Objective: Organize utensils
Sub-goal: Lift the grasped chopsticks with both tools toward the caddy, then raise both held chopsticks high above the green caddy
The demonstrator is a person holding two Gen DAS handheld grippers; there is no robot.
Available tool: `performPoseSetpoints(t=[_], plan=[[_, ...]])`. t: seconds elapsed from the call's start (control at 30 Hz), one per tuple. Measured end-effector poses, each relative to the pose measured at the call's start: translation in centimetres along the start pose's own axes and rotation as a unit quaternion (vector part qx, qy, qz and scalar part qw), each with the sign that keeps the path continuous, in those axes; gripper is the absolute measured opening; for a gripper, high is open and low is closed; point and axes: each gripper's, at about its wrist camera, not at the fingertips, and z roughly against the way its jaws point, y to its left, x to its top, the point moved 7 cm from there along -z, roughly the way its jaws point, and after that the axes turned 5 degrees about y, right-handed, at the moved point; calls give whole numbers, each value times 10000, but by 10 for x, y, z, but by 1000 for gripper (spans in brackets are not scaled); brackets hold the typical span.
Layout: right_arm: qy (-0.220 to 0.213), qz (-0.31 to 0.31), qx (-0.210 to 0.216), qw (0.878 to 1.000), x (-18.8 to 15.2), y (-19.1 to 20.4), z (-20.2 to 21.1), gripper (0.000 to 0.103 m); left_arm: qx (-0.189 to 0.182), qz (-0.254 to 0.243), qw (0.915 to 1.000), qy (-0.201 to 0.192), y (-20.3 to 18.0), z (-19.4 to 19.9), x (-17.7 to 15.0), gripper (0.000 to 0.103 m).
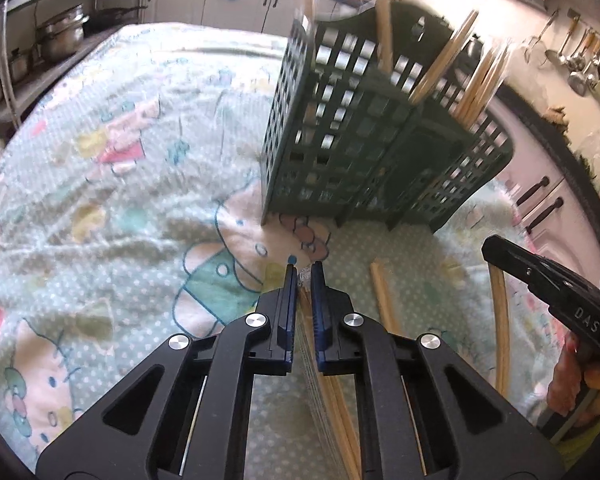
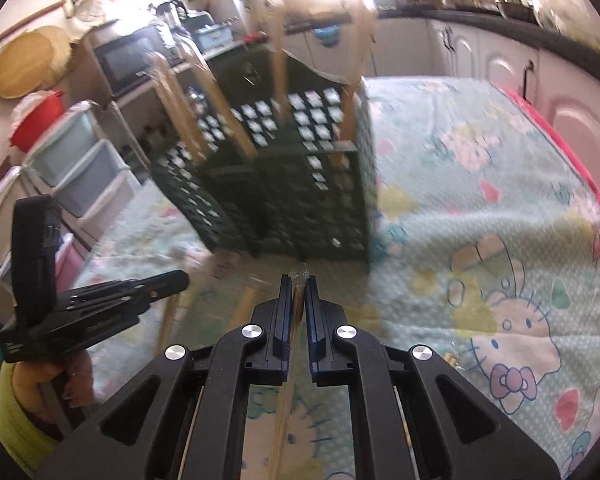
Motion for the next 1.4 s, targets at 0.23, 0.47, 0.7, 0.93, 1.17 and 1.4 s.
performPoseSetpoints(t=[0.23,0.47,0.7,0.93,1.17,1.4], plan=[[-457,268,177,9984,20,27,34,6,-161,-51,9983,-554,-8,47,20,3],[-771,420,239,9959,35,39,56,6,-292,-138,9938,-1061,-26,84,41,3],[-1051,471,240,9931,43,44,75,6,-383,-233,9889,-1415,-39,108,57,3],[-1303,497,229,9900,51,48,93,6,-470,-378,9835,-1703,-53,132,71,2],[-1567,476,184,9863,60,46,109,6,-662,-384,9805,-1812,-62,142,81,2],[-1823,492,156,9819,71,46,126,6,-752,-471,9745,-2060,-74,159,95,2]])
